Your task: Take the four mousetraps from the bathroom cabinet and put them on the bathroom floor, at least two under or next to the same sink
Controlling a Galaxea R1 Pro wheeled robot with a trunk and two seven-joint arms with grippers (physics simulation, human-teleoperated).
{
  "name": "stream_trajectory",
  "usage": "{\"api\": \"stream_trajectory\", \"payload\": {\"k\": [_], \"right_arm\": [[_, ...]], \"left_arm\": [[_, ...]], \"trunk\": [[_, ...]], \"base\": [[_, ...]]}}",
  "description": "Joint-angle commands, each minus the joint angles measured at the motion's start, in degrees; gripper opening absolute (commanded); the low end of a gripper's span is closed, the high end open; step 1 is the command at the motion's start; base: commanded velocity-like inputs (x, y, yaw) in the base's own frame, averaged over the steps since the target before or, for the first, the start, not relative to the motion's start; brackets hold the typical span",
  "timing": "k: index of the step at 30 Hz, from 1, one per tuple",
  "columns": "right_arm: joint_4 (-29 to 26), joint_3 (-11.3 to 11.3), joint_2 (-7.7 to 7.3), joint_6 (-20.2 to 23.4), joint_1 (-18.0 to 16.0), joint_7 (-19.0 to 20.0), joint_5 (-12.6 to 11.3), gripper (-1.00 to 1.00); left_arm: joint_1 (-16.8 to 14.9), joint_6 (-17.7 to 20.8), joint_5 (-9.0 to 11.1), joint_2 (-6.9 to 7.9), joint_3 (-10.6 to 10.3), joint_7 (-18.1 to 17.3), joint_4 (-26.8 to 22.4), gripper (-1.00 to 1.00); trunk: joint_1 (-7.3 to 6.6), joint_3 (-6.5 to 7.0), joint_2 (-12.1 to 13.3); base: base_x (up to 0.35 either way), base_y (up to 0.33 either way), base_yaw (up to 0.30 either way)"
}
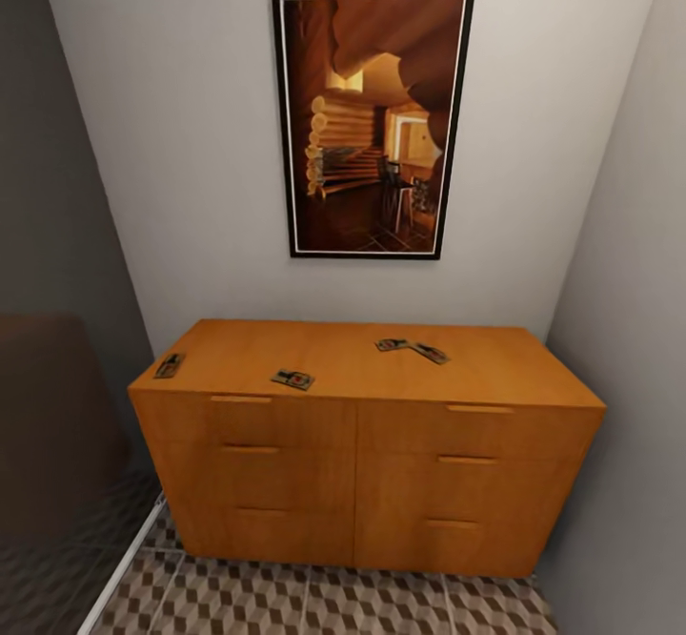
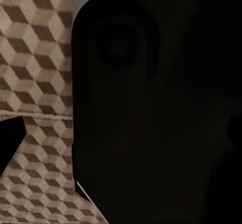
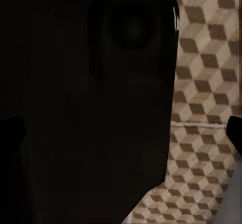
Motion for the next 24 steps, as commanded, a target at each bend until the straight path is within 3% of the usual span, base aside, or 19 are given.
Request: {"api": "stream_trajectory", "payload": {"k": [1, 24], "right_arm": [[0.0, 0.0, 0.01, -0.1, 0.0, 0.0, 0.0, 1.00], [0.0, 0.0, 0.01, -0.1, 0.0, 0.0, 0.0, 1.00]], "left_arm": [[0.0, -0.1, 0.2, 0.00, 0.0, 0.0, 0.0, 1.00], [0.0, -0.6, 0.0, 0.00, 0.0, 0.0, 0.0, 1.00]], "trunk": [[0.04, -0.04, 0.0], [0.04, -0.04, 0.0]], "base": [[0.333, 0.000, 0.000], [0.323, 0.000, 0.000]]}}
